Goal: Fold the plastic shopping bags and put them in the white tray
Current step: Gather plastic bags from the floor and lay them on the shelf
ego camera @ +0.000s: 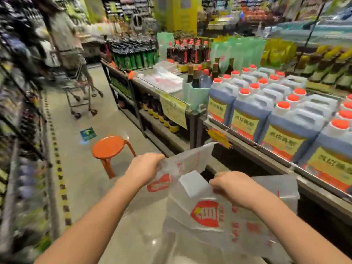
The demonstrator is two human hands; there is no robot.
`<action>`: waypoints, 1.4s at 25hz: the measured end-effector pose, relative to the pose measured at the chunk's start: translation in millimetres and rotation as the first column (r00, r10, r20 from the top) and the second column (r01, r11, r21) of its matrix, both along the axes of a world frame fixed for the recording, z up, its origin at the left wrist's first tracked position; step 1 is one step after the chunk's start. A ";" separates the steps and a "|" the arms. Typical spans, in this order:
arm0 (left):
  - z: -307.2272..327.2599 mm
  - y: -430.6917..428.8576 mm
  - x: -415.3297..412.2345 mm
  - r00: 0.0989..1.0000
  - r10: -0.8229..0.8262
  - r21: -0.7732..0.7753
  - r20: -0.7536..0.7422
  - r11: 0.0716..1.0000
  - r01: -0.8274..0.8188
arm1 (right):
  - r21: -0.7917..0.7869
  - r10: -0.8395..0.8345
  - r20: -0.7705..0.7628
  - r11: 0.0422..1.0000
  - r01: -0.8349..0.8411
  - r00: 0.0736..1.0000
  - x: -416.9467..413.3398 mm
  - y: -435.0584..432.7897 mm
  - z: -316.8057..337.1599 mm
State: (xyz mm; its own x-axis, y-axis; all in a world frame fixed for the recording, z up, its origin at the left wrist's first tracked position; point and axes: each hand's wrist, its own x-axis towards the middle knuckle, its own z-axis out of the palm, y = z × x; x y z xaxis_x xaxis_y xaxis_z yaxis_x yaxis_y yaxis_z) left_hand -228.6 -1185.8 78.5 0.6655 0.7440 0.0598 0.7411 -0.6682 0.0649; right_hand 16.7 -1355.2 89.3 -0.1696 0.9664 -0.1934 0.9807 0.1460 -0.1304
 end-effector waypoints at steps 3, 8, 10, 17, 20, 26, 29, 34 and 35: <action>6.6 63.4 -19.1 0.991 0.134 -0.057 -0.007 0.989 -0.135 | 0.033 0.129 -0.010 0.991 -0.129 0.992 3.9 82.4 5.1; 13.1 145.3 -47.1 0.963 0.271 -0.041 0.013 0.962 -0.270 | 0.003 0.302 -0.032 0.953 -0.302 0.953 -11.0 200.7 9.4; 13.3 184.0 -57.1 0.960 0.278 -0.024 0.029 0.961 -0.277 | -0.012 0.369 -0.023 0.929 -0.369 0.929 -23.0 252.2 8.0; -11.9 384.2 -107.1 0.952 0.290 0.017 0.098 0.956 -0.293 | 0.027 0.543 -0.050 0.840 -0.542 0.838 -88.2 435.0 -12.6; -8.0 474.0 -125.6 0.981 0.142 -0.195 0.132 0.974 -0.114 | 0.038 0.533 -0.064 0.846 -0.532 0.844 -123.3 523.8 -12.9; 16.5 611.9 -122.5 0.988 -0.093 -0.363 0.120 0.923 0.131 | 0.249 0.377 0.003 0.897 -0.366 0.926 -142.6 660.6 16.9; 19.4 672.5 -110.1 0.978 -0.159 -0.430 0.134 0.880 0.202 | 0.311 0.331 0.073 0.889 -0.337 0.941 -137.3 717.1 10.8; 27.5 760.3 -83.0 0.964 -0.148 -0.523 0.220 0.816 0.245 | 0.469 0.249 0.033 0.852 -0.235 0.968 -106.0 811.7 6.0; 30.1 780.7 -76.6 0.963 -0.150 -0.501 0.223 0.830 0.246 | 0.473 0.248 0.016 0.852 -0.225 0.969 -96.4 832.5 6.1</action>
State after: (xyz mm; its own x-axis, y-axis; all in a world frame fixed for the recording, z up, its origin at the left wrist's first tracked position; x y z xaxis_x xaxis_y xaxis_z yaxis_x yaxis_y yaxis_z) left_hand -305.2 -405.1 108.5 0.8172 0.5495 -0.1739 0.5425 -0.6312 0.5543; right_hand -79.7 -522.8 95.4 -0.4022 0.8704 0.2839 0.9035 0.4274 -0.0304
